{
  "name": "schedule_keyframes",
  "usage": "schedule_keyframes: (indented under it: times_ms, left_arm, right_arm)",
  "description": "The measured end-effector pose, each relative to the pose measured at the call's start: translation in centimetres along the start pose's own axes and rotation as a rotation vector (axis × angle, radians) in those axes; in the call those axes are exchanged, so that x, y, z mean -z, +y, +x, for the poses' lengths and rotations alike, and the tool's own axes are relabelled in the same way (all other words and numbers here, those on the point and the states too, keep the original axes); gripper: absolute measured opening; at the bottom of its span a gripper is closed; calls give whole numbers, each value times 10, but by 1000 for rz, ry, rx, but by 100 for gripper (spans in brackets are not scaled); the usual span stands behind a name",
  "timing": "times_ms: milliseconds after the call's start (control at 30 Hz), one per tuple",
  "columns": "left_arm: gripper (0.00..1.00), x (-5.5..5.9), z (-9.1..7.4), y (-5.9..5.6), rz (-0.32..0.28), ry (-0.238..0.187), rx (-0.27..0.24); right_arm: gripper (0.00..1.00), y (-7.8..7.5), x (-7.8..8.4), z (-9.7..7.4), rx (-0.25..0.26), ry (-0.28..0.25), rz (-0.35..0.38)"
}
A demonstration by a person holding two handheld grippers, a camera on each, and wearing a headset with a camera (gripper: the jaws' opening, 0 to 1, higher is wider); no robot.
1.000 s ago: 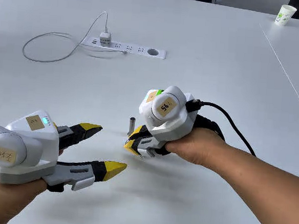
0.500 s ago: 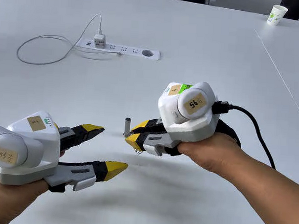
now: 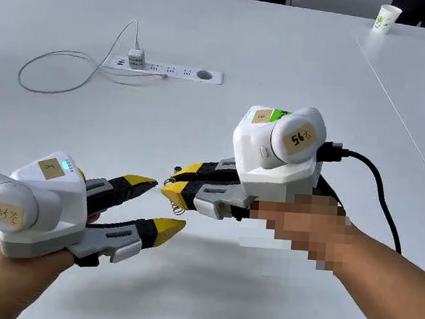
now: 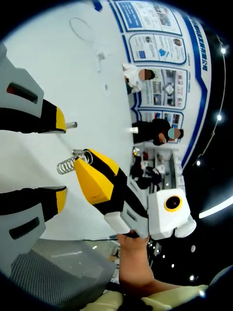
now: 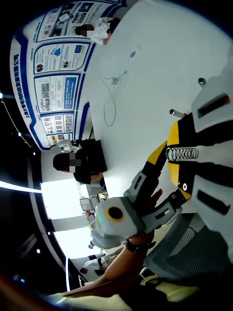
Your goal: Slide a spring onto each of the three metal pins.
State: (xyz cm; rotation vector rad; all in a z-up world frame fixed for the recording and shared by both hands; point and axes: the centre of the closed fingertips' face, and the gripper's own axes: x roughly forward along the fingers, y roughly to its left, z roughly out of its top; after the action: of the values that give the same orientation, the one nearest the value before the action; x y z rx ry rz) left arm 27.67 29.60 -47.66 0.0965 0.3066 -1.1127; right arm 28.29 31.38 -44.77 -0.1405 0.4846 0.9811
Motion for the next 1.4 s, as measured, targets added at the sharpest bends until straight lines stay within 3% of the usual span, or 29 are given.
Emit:
schedule_keyframes:
  times_ms: [200, 500, 1167, 1400]
  left_arm:
    - [29, -4, 1, -2, -19, -20, 20]
    - [13, -3, 2, -5, -8, -15, 44]
    - [13, -3, 0, 1, 47, -12, 21]
    - [25, 1, -3, 2, 45, -3, 15]
  right_arm:
    - [12, 8, -3, 2, -18, -16, 7]
    - [12, 9, -3, 1, -23, -19, 5]
    - [11, 8, -4, -2, -10, -3, -40]
    - [11, 3, -8, -5, 0, -4, -50]
